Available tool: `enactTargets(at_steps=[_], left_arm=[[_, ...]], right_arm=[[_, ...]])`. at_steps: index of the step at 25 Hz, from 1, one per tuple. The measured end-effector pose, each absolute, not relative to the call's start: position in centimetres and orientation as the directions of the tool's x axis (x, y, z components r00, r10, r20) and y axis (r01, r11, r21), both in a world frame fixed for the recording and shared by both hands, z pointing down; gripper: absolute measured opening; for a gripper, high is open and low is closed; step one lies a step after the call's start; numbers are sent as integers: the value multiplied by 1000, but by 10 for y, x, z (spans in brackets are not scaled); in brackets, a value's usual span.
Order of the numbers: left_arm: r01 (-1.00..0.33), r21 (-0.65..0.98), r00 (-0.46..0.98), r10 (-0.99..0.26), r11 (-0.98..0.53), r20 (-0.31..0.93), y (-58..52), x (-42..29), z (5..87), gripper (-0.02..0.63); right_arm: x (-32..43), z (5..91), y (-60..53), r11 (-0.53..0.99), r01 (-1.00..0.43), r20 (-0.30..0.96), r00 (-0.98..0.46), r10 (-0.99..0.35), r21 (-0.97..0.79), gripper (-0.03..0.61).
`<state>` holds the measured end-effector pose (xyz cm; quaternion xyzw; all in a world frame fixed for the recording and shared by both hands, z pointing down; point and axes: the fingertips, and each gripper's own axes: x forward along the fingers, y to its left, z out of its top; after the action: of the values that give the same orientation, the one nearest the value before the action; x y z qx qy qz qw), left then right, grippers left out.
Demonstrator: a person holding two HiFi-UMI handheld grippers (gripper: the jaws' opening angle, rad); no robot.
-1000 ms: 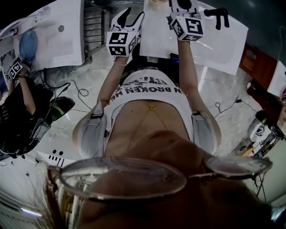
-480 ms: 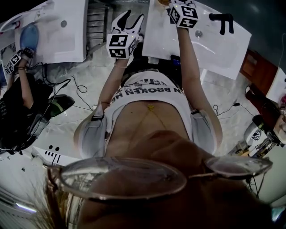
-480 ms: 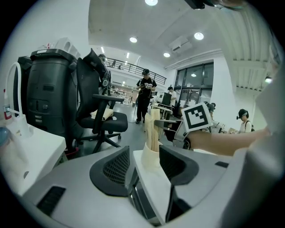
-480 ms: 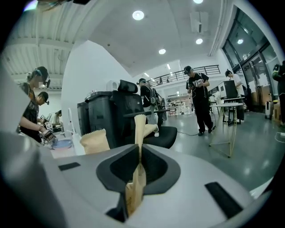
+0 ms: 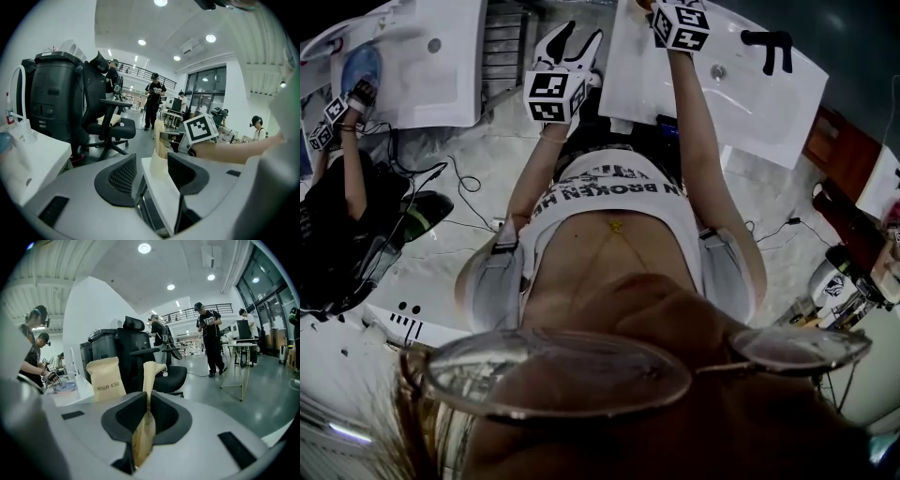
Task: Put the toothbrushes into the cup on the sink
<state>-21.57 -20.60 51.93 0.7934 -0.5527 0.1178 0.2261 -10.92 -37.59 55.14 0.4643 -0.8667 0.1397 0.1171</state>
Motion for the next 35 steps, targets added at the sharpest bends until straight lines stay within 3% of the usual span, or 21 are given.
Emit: enactTargets(at_steps=[5,7,8,23,29,35], left_arm=[[-929,230,364,-824,-290,435,-205,-214,517,218],[-929,229,366,-823,-292,434,-205,-213,517,218],[-928,227,367,-823,-295,433,-206,-213,517,218],[-910,212,413,-812,-355,413,-224,-188,509,215],[-896,196,443,-811,-397,383,-225,-173,500,61],[-880,180,475,-796,-440,375,-220,-148,491,15]], right_arm=[[-110,547,-372,547,-828,330,-554,-765,-122,42],[-109,546,-371,554,-824,336,-558,-758,-120,133],[-109,546,-370,554,-824,339,-558,-757,-120,141],[-78,523,-343,543,-831,311,-551,-775,-119,150],[-66,506,-316,548,-833,278,-547,-790,-84,46],[-57,486,-280,567,-818,245,-573,-782,-101,34]])
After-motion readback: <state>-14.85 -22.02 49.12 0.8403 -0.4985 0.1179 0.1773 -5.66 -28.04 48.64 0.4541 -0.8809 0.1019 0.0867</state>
